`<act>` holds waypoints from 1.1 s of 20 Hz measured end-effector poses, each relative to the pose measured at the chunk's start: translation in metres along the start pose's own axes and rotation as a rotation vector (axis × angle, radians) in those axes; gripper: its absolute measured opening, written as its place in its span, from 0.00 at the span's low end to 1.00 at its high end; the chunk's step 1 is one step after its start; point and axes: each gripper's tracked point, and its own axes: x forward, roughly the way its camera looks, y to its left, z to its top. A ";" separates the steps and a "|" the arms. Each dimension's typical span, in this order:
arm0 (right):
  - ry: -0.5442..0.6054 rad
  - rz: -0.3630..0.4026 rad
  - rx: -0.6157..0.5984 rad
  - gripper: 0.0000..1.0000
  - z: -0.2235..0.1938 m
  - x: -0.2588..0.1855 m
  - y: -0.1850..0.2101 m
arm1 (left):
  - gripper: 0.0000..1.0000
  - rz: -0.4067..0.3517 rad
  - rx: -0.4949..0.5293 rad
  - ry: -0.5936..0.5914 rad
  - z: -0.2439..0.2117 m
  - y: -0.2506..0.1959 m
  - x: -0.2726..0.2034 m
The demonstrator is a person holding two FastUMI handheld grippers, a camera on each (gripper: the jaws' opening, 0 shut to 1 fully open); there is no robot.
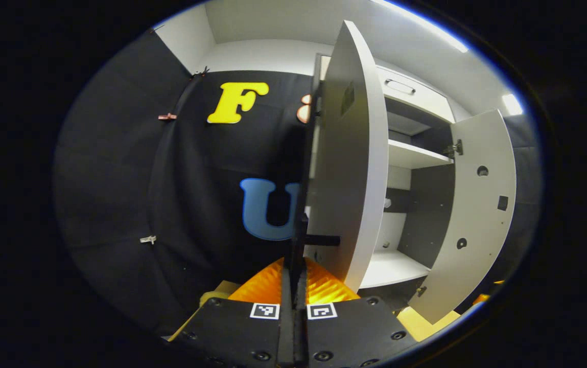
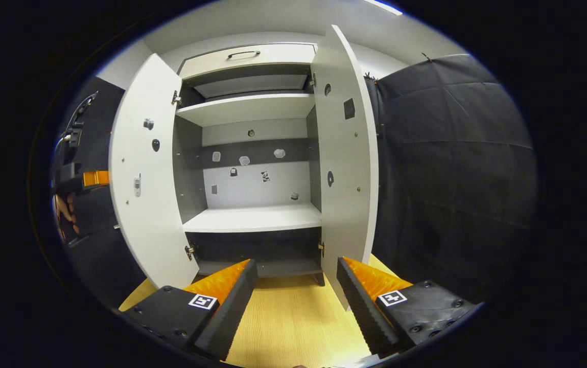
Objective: Open the right door of the double-door shoe cabinet with the right hand, and open the left door with the left hand.
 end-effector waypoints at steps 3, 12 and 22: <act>-0.004 -0.002 -0.012 0.98 0.004 -0.001 -0.004 | 0.06 -0.053 -0.077 0.036 0.000 -0.005 -0.007; -0.024 0.086 0.007 0.98 0.027 0.006 -0.019 | 0.05 0.039 -0.032 0.045 -0.008 -0.021 -0.076; -0.045 0.211 0.095 0.98 0.053 -0.009 -0.066 | 0.09 0.071 0.064 -0.041 -0.023 -0.149 -0.145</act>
